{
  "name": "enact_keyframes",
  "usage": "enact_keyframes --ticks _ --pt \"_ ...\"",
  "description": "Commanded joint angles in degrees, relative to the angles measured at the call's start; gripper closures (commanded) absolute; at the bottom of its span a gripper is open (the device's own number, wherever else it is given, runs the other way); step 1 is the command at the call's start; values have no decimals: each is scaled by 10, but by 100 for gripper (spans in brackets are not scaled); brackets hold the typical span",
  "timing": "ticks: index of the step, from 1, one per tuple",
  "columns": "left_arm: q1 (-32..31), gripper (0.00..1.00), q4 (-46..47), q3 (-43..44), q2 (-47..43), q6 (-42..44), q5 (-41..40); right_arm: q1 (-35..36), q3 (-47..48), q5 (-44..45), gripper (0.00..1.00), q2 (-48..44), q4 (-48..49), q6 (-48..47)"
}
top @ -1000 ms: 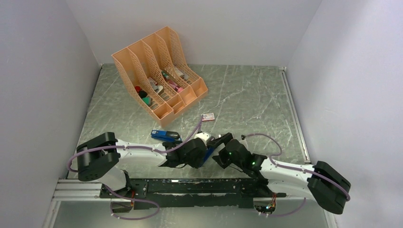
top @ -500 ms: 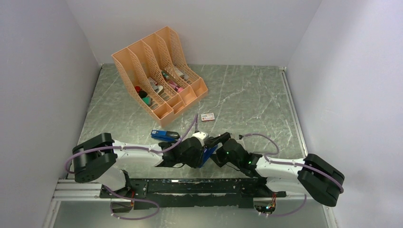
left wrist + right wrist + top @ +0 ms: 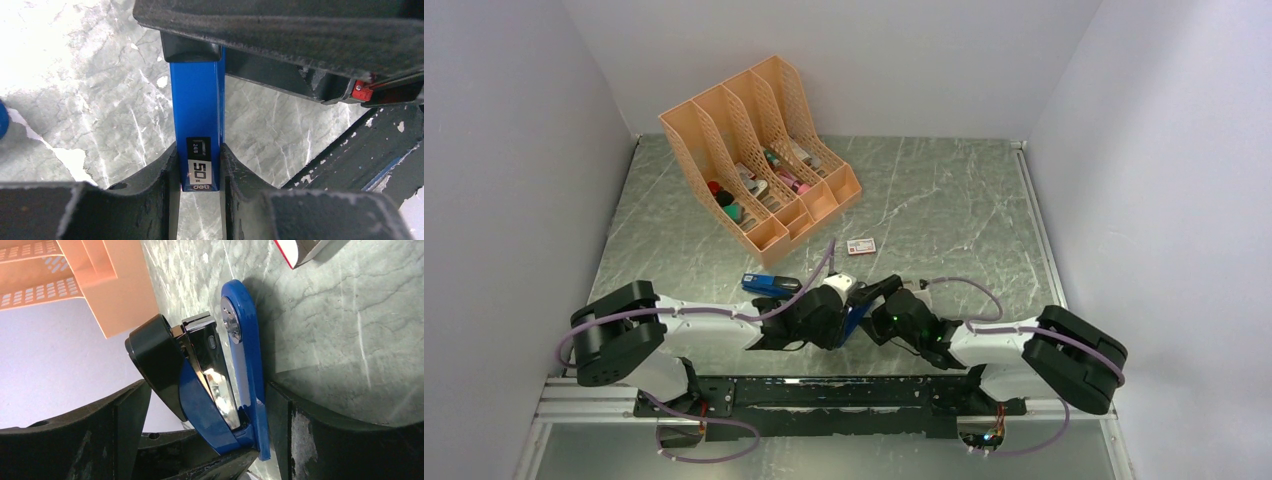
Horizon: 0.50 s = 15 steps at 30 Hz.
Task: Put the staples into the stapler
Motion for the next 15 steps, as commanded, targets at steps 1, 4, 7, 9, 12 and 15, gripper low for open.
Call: enact_keyframes --ticks 1,4,7,9,12,15 --pt "-15 93 50 1 -17 20 80 2 -15 37 14 48 -84 -30" --pt "-16 93 48 3 -18 29 88 3 -16 48 38 55 -75 -48" --pt "-17 93 46 5 -20 36 95 2 -27 52 100 65 -41 -77" --pt "-18 93 44 5 -22 37 97 3 -37 53 100 67 -13 -91" --pt "-19 93 39 1 -29 34 93 2 -42 51 100 66 4 -103" --pt "-19 93 22 -2 -35 34 82 3 -43 64 57 45 -7 -125"
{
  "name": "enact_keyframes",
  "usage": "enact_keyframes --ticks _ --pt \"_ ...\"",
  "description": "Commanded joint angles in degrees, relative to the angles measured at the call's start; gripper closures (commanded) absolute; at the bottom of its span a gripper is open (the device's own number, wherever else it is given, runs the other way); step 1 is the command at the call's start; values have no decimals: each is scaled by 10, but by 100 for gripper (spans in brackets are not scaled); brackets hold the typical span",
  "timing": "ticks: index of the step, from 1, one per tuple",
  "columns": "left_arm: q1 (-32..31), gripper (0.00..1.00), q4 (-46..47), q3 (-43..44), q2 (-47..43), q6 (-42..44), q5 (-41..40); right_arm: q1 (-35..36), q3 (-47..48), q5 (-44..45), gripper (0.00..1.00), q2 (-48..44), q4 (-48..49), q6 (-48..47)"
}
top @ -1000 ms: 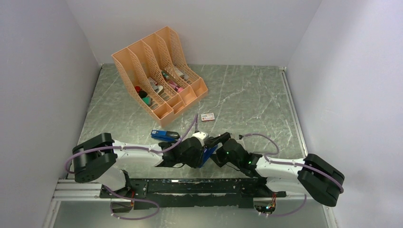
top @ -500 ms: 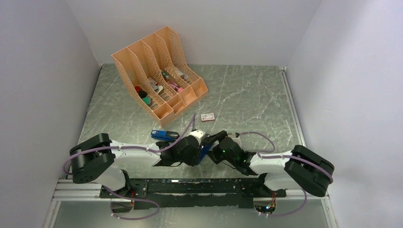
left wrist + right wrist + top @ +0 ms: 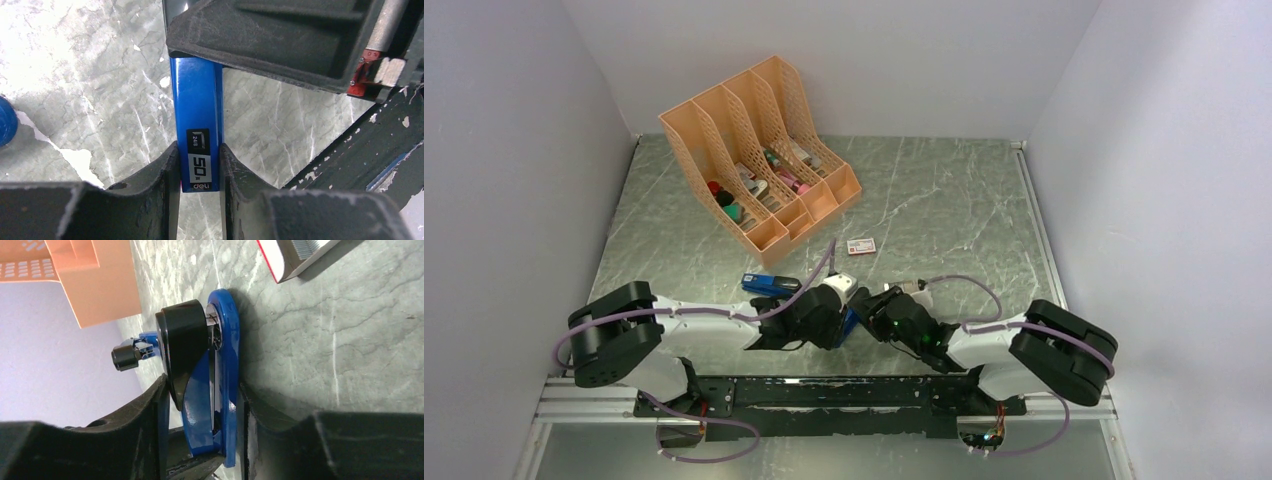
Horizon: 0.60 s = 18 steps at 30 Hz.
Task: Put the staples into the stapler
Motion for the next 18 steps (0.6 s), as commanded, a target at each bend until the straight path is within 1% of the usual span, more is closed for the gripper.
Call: enact_keyframes --ticks 1,2,3,7,10,14,16,18 --pt "-22 93 14 1 -28 6 77 -4 -17 58 41 -14 -93 -62" --pt "-22 93 1 2 -30 8 72 -4 -13 67 31 -34 -113 -77" --pt "-22 93 -14 3 -32 10 64 -4 -8 75 26 -56 -134 -93" --pt "-14 93 -84 31 -38 48 54 -4 14 119 14 -164 -252 -149" --pt "-5 93 -111 45 -39 89 58 -4 32 162 8 -256 -348 -182" --pt "0 93 -122 59 -33 184 82 -4 68 219 7 -365 -426 -260" --pt "-1 93 -114 66 -26 251 102 -4 89 259 7 -411 -453 -309" --pt "-2 92 -98 75 -18 301 120 -4 111 293 7 -437 -479 -336"
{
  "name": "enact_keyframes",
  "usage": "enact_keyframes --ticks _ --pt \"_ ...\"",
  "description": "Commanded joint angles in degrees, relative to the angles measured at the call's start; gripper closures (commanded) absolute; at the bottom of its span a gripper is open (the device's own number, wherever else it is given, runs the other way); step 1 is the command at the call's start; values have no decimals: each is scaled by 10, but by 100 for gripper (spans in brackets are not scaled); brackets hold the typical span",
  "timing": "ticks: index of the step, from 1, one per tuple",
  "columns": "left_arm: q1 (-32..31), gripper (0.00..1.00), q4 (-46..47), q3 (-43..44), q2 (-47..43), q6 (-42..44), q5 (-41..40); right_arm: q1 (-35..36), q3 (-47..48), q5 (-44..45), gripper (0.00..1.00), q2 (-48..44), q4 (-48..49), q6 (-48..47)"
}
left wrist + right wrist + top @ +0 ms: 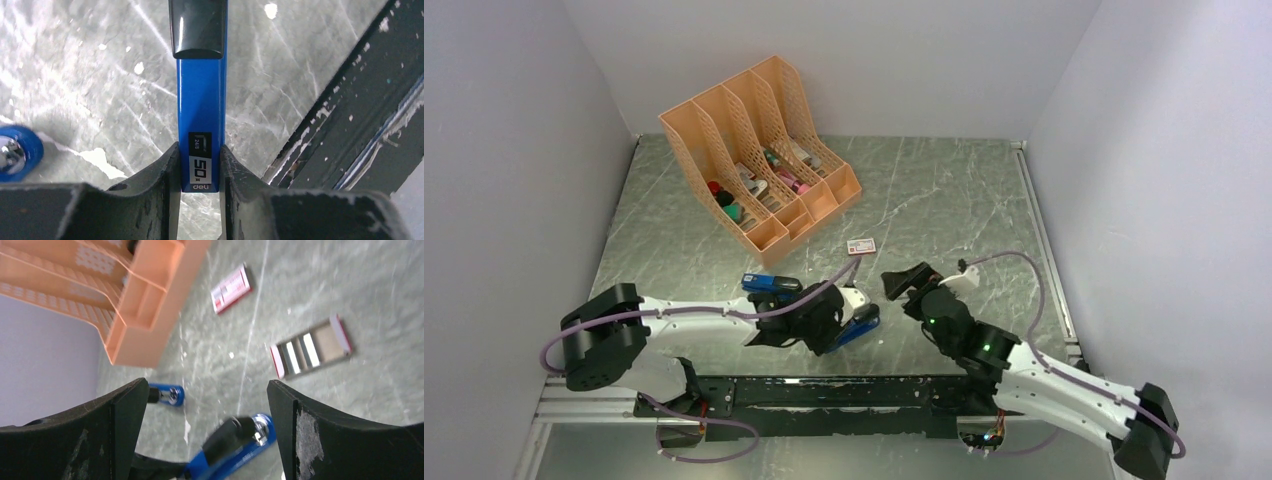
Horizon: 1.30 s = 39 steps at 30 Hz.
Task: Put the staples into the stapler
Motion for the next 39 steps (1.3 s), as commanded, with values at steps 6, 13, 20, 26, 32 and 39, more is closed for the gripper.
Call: enact_keyframes --ticks 6,13,20,26,32,39 --pt "-16 87 74 56 56 255 142 -2 90 172 7 -94 -165 -111" --pt "-32 48 95 95 119 312 148 -2 96 189 7 -112 -256 -41" --pt "-26 3 127 56 47 250 61 -1 95 170 7 -105 -233 -68" --pt "2 2 87 -14 -158 182 -121 -3 78 12 5 -37 3 -333" --pt "11 3 -46 -29 -368 141 -235 -3 127 -274 5 237 246 -550" --pt "17 1 -87 -40 -497 105 -305 -13 266 -500 6 497 349 -737"
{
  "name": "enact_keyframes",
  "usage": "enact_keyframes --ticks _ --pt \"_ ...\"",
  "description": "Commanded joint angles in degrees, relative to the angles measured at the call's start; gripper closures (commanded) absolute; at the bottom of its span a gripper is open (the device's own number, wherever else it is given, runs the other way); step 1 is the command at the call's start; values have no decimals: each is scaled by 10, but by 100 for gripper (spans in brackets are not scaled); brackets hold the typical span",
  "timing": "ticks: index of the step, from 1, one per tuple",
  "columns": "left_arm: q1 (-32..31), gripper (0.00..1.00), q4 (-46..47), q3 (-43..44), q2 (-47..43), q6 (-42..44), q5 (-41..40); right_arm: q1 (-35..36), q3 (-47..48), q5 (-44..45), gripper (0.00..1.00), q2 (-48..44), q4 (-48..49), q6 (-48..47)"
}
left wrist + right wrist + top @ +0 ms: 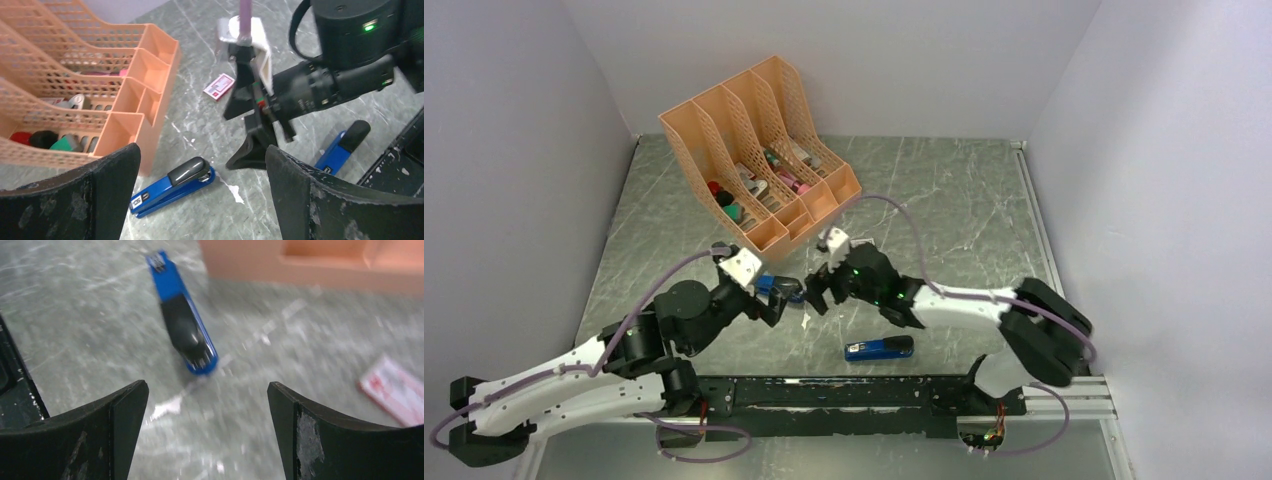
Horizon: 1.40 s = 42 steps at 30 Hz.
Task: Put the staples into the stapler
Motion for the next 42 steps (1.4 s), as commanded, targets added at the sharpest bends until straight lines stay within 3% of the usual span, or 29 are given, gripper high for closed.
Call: enact_keyframes --ticks 1,7,11,14,21,29,32,38,42 --pt "6 1 -61 -12 -30 -31 -67 -18 84 -193 7 102 113 -166" --pt "8 1 -89 -7 -44 -37 -65 -49 187 -329 12 222 57 -225" --pt "8 1 -89 -9 -56 -37 -73 -47 239 -340 17 266 17 -242" --pt "8 1 -88 -10 -57 -38 -76 -43 235 -300 21 282 30 -236" --pt "8 1 -73 -16 -48 -34 -65 -43 211 -269 41 295 38 -231" --pt "8 0 -50 -31 -28 -36 -51 -52 181 -265 79 272 30 -228" --pt "9 0 -21 -44 -20 -21 -17 -80 147 -284 90 223 14 -220" --pt "12 1 66 -76 58 26 74 -117 84 -298 100 87 -103 -243" --pt "75 1 99 -81 152 72 267 -117 76 -307 100 44 -158 -247"
